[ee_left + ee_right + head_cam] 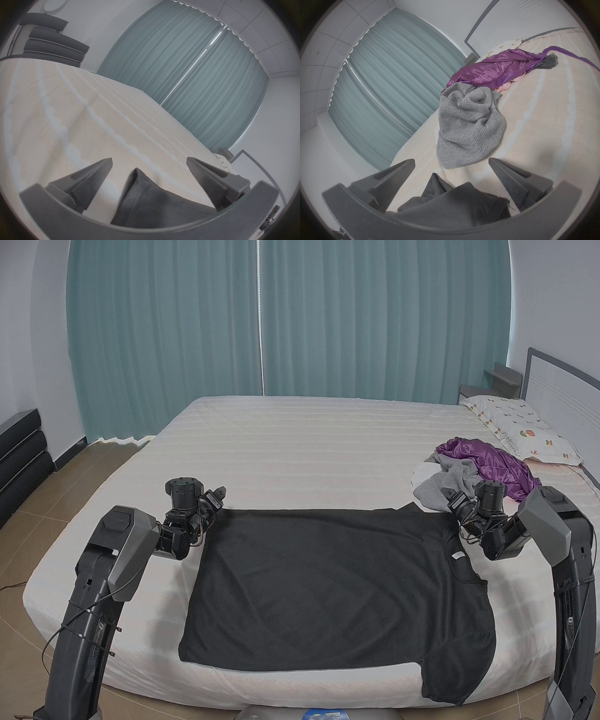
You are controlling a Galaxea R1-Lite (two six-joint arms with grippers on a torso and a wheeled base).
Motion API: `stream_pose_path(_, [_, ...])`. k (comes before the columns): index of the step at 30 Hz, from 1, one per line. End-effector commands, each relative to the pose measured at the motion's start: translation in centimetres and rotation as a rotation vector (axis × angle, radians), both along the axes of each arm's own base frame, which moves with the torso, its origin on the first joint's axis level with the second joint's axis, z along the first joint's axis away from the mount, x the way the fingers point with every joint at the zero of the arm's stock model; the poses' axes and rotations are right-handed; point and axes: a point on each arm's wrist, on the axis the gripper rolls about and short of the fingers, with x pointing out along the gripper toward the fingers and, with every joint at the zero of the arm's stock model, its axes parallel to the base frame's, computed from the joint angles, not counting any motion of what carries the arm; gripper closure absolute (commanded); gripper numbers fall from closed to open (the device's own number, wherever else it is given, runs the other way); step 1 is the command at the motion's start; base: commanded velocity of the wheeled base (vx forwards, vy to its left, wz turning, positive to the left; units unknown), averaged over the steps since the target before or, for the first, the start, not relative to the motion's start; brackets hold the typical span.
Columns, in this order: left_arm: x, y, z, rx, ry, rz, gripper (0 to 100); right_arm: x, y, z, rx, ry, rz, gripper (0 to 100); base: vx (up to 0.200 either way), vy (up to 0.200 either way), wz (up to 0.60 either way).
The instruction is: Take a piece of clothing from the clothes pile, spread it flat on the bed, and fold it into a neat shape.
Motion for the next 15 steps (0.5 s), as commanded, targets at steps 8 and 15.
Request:
stream_pose_path(8, [-7.9,4.3,10.2,-0.03,0.054,0.005,0,-11.9,0.4,6.0,0.076,0.015,0.216,0,0.0,0.0,0.0])
stream_pose_path(15, [-16.0,4.4,10.5,-0.055,0.133,-0.07,0,-18.3,1.3,4.6,0.103,0.125,0.26,0,0.0,0.0,0.0])
